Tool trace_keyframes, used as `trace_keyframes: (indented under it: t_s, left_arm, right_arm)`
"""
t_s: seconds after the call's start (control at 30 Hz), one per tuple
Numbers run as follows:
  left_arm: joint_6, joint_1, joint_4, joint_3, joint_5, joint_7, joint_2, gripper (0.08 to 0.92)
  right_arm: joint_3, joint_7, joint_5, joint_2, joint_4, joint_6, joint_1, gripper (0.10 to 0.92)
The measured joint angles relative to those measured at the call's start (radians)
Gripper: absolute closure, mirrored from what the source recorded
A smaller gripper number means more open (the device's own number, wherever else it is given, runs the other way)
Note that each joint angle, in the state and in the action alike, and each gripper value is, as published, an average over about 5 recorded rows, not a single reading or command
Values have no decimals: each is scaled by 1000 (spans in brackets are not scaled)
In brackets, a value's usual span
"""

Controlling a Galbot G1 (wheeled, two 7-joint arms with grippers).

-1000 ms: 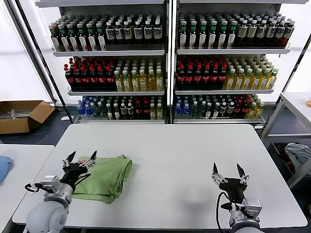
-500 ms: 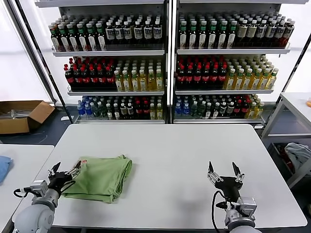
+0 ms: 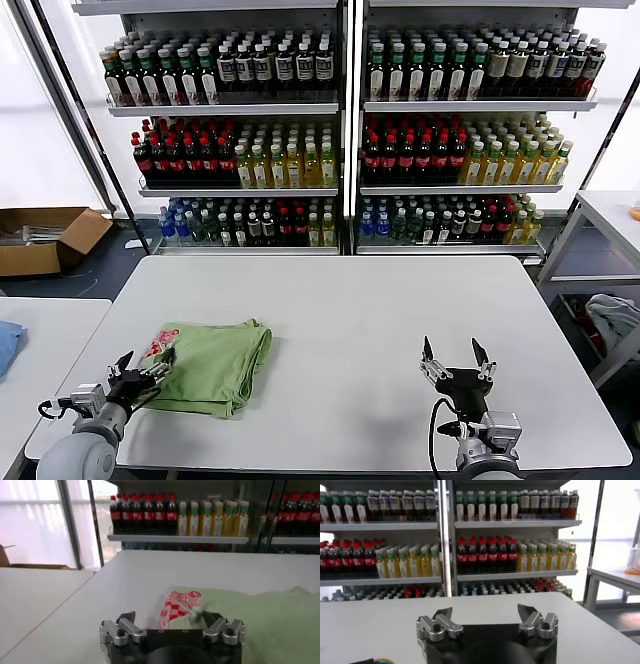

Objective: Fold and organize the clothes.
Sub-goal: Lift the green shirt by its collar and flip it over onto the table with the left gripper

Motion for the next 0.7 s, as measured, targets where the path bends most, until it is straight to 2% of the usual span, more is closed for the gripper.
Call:
trace_keyframes:
  t_s: [0.17,0.27,0.7]
  left_arm:
    - [-1,-5,19,4,-2,14,-1,179]
    - [-1,-6,24,5,-6,21,2,225]
    - [-10,6,32,8,-7,51,-3,614]
  right_arm:
    - [2,-1,-1,-1,5,3,-8,203]
    - [7,-2,-1,-2,6,5,-11,203]
    - [18,-2,4,-14,6,1,2,203]
